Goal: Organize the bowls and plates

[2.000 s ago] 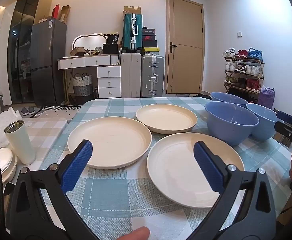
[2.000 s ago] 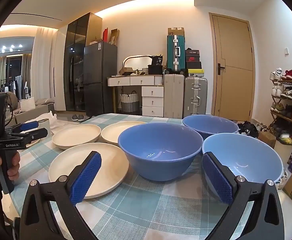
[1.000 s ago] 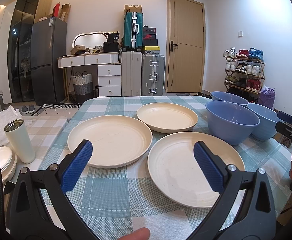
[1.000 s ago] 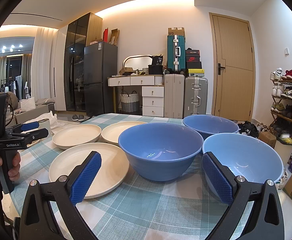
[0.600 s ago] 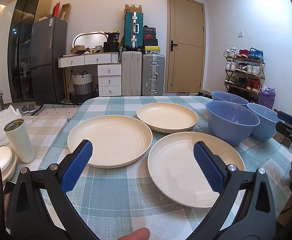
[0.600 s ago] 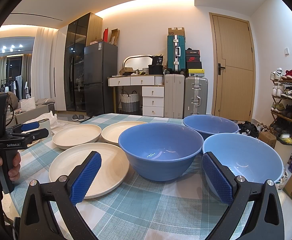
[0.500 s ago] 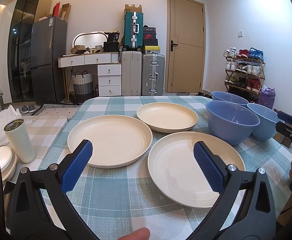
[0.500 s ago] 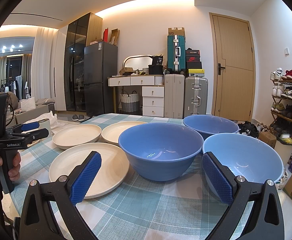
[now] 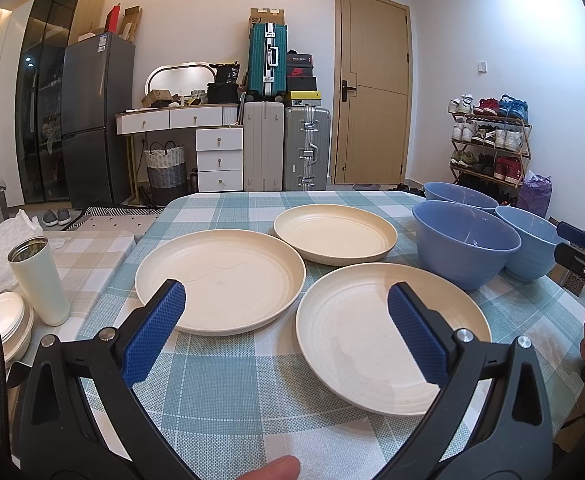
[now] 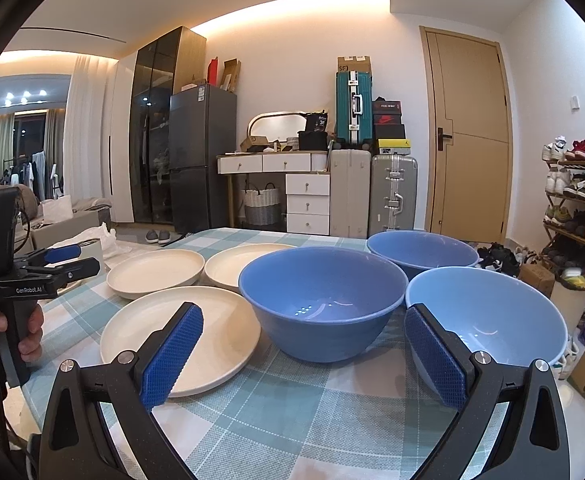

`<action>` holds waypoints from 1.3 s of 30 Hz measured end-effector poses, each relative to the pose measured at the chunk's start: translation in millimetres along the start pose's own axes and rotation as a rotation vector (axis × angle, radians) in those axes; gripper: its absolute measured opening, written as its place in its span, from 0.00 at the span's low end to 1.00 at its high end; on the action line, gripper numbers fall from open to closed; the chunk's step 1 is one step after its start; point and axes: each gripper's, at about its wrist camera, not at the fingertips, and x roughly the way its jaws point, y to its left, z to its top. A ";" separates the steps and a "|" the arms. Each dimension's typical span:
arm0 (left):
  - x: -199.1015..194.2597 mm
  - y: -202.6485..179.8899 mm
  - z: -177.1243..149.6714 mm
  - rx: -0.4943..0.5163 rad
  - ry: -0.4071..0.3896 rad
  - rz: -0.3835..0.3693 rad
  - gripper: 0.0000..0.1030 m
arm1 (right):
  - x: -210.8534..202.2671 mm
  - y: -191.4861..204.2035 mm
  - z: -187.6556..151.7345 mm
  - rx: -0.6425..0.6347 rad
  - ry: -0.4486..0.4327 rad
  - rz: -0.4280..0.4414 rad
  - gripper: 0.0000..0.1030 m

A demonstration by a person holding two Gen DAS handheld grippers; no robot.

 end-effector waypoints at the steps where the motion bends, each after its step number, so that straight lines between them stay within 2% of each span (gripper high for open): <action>1: 0.1 0.0 0.0 0.000 0.001 0.001 0.98 | -1.8 -0.4 -1.2 0.000 -0.001 0.000 1.00; 26: 3.0 4.4 -3.5 -0.006 0.008 0.001 0.98 | -1.9 0.2 -1.2 -0.001 0.000 0.000 1.00; 39: 12.8 15.0 -0.6 -0.068 0.047 0.027 0.98 | 19.1 -0.2 -3.2 0.002 0.100 -0.031 1.00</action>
